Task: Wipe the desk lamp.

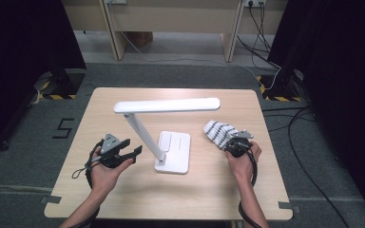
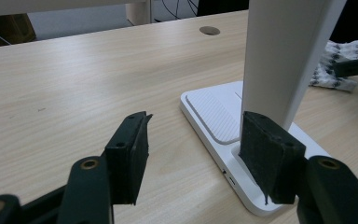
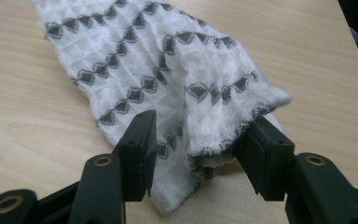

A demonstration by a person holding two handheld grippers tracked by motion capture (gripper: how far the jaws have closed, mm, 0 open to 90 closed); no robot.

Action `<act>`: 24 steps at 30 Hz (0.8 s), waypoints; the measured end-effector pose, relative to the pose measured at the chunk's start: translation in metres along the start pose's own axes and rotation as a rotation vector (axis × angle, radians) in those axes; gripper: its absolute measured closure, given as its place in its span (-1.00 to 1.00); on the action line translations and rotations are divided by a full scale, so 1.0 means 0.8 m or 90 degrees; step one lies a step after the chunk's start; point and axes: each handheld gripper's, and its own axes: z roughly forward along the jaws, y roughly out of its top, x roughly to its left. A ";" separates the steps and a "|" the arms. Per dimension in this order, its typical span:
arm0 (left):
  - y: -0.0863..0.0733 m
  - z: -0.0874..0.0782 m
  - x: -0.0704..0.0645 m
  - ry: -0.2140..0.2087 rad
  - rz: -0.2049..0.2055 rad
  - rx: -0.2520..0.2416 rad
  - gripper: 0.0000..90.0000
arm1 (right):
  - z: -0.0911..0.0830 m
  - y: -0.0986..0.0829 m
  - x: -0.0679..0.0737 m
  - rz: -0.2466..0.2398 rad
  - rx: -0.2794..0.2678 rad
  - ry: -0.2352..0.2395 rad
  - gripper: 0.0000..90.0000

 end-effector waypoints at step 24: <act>0.003 -0.002 0.035 0.014 0.016 -0.006 -0.09 | -0.047 -0.026 -0.002 0.003 -0.030 0.028 0.02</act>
